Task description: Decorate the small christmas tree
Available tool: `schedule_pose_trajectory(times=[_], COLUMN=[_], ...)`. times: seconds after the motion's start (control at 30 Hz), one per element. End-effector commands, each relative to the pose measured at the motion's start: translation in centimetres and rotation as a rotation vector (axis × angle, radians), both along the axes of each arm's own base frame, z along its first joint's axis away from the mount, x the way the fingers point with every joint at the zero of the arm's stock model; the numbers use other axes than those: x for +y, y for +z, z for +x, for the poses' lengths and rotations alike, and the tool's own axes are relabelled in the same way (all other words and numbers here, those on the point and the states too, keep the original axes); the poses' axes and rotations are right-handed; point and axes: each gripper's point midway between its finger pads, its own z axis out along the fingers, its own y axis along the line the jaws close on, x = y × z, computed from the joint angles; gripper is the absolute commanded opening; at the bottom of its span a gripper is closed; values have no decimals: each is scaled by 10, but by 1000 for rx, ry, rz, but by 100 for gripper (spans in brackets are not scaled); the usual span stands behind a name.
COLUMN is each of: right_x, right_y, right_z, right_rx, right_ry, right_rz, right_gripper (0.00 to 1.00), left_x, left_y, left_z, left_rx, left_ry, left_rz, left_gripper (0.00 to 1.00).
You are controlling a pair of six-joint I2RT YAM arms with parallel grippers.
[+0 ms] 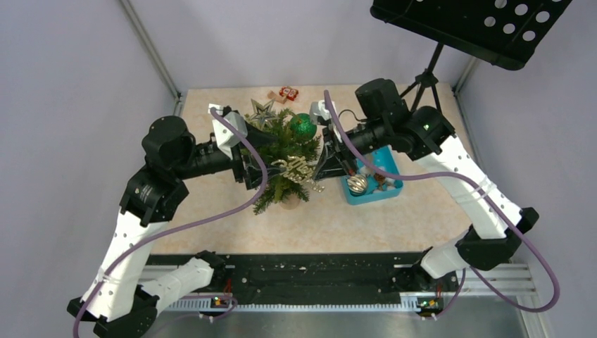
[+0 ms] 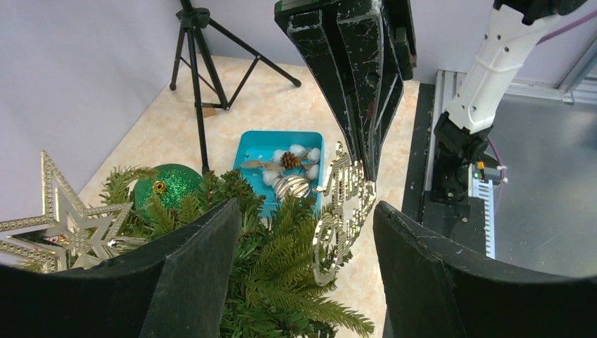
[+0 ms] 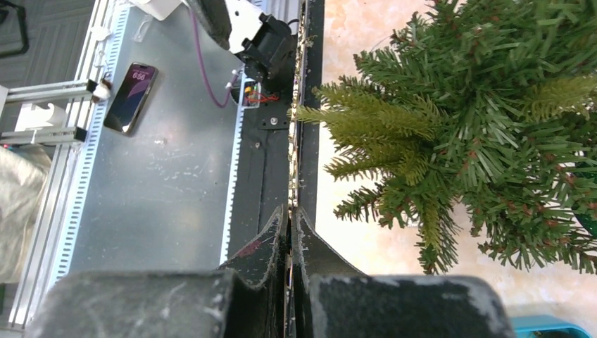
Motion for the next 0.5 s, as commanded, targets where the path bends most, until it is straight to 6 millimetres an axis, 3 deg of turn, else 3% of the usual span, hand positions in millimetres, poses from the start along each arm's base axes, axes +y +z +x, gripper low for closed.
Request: schedule_pose_trajectory(times=[0.0,0.23,0.47], right_x=[-16,-12,-3], right_y=[21,34,25], right_z=[-22,-21,-17], right_rx=[-78,-122,-122], right_ry=[81,115,140], right_rz=[28,29,-27], right_gripper=[0,0,0], left_x=[1,-1,-2], left_y=[11,-1,0], left_z=[-14,-15,-16], left_rx=[-84,-70,-83], left_ry=[-67,-101,-118], left_rz=[6,44,54], left_gripper=[74,74,71])
